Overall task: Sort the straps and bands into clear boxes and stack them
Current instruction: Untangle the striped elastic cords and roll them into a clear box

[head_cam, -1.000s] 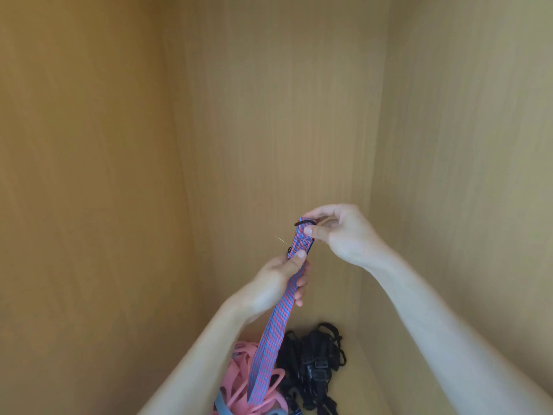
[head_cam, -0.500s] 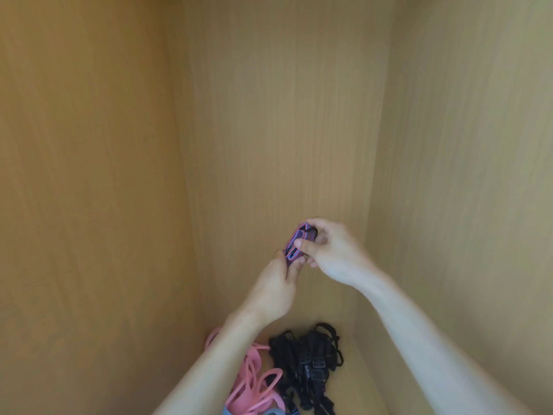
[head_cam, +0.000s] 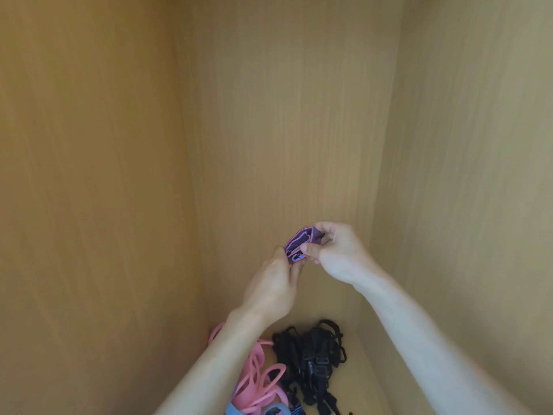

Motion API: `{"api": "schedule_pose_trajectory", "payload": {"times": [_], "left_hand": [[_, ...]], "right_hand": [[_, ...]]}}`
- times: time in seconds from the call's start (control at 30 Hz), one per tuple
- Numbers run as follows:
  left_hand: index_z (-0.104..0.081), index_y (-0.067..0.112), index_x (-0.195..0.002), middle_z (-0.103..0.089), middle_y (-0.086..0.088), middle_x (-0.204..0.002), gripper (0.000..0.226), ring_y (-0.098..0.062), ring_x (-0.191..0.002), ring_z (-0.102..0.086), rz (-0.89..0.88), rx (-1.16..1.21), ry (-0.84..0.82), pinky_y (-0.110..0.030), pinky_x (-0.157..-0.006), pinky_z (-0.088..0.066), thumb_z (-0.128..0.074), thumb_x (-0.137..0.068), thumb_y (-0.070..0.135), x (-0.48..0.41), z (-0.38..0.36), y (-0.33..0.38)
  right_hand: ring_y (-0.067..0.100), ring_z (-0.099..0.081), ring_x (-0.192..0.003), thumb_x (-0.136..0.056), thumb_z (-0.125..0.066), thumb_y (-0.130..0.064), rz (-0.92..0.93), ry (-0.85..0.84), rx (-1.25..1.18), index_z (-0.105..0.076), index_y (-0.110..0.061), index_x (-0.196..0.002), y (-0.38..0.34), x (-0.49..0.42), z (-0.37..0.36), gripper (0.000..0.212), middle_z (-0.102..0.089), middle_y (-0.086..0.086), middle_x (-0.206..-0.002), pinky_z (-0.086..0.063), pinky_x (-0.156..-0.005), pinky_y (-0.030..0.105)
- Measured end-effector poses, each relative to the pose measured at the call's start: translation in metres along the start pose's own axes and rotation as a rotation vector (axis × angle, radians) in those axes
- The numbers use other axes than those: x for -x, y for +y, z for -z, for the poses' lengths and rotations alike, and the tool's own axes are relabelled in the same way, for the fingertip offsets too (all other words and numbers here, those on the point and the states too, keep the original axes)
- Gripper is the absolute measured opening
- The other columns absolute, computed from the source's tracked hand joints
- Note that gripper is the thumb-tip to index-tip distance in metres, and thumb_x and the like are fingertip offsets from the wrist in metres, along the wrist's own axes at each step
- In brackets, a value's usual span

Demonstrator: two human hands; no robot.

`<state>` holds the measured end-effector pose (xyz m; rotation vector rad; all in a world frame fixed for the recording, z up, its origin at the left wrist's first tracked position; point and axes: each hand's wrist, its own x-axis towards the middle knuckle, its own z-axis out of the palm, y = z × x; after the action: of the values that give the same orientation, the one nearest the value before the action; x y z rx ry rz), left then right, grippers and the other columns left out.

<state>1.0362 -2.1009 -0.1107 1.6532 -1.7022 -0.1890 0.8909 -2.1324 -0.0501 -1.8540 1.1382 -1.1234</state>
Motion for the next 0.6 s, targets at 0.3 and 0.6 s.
{"api": "schedule_pose_trajectory", "payload": {"times": [0.3,0.6], "left_hand": [[-0.057,0.027,-0.098,-0.052,0.016,-0.067,0.011,-0.005,-0.056,-0.044,-0.056,0.555,-0.164,-0.023,-0.055,-0.040,-0.050,-0.101,0.035,0.004,-0.006,0.005],[-0.054,0.011,-0.095,-0.056,-0.004,-0.068,0.025,-0.018,-0.051,-0.052,-0.030,0.648,-0.128,-0.031,-0.056,-0.046,-0.033,-0.109,0.010,0.013,-0.009,0.013]], "right_hand": [[0.015,-0.053,-0.055,-0.086,-0.079,-0.014,-0.055,-0.076,-0.128,-0.067,-0.012,-0.116,0.006,-0.009,0.010,0.033,-0.061,0.008,-0.072,-0.048,-0.052,0.020],[0.011,-0.057,-0.057,-0.088,-0.077,-0.021,-0.088,-0.079,-0.278,-0.073,-0.013,-0.107,0.022,-0.002,0.006,0.021,-0.068,0.013,-0.076,-0.050,-0.055,0.022]]}}
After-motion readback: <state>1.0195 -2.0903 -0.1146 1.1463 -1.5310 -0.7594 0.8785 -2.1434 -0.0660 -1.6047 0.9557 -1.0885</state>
